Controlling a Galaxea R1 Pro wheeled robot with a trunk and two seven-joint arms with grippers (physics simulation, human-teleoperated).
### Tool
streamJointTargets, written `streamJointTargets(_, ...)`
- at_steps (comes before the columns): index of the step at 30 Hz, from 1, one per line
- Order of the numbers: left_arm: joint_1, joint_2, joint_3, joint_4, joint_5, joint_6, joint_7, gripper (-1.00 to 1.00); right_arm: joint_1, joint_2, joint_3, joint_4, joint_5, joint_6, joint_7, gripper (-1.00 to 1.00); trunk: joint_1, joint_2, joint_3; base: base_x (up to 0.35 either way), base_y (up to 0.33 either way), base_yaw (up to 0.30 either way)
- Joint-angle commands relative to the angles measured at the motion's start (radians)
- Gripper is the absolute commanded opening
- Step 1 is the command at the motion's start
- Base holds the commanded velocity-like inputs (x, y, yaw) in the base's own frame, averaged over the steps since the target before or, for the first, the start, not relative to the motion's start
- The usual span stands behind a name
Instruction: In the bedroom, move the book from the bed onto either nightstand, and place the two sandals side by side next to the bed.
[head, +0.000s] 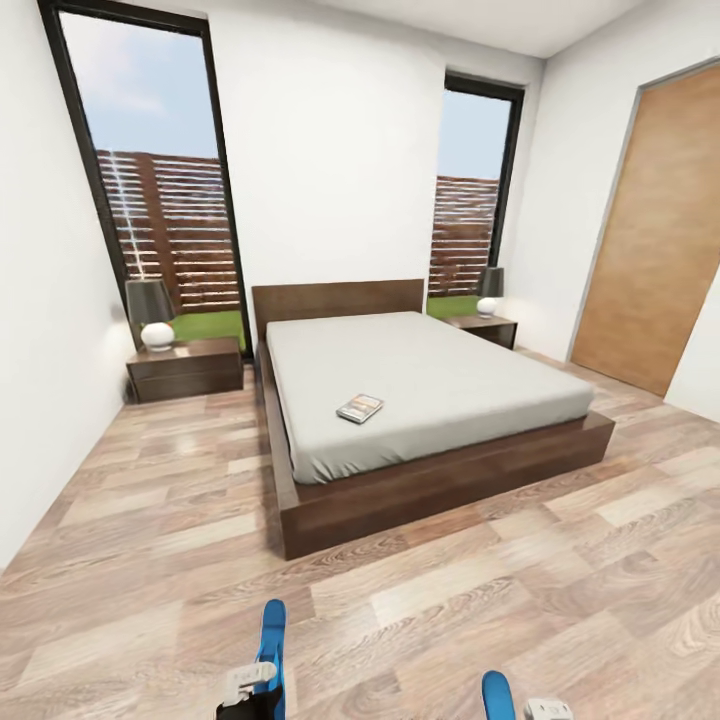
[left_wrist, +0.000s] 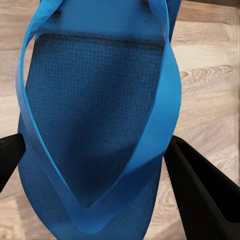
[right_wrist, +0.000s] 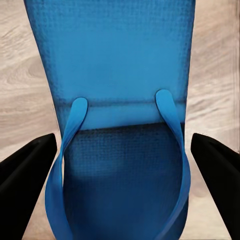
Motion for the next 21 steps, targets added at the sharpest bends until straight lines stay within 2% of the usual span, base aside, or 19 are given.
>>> streamJointTargets(1, -0.001, 0.0, 0.008, 0.001, 0.003, 0.0, -0.007, -1.0, -0.001, 0.0, -0.009, 0.001, 0.008, -0.002, 0.005, -1.0, 0.0, 0.0, -0.001, 0.0, 0.0, -0.3)
streamJointTargets(21, -0.001, 0.001, 0.008, 0.001, 0.003, 0.0, -0.007, -1.0, -0.001, 0.0, -0.009, 0.001, 0.007, -0.001, 0.005, -1.0, 0.0, 0.0, -0.001, 0.0, 0.0, -0.3)
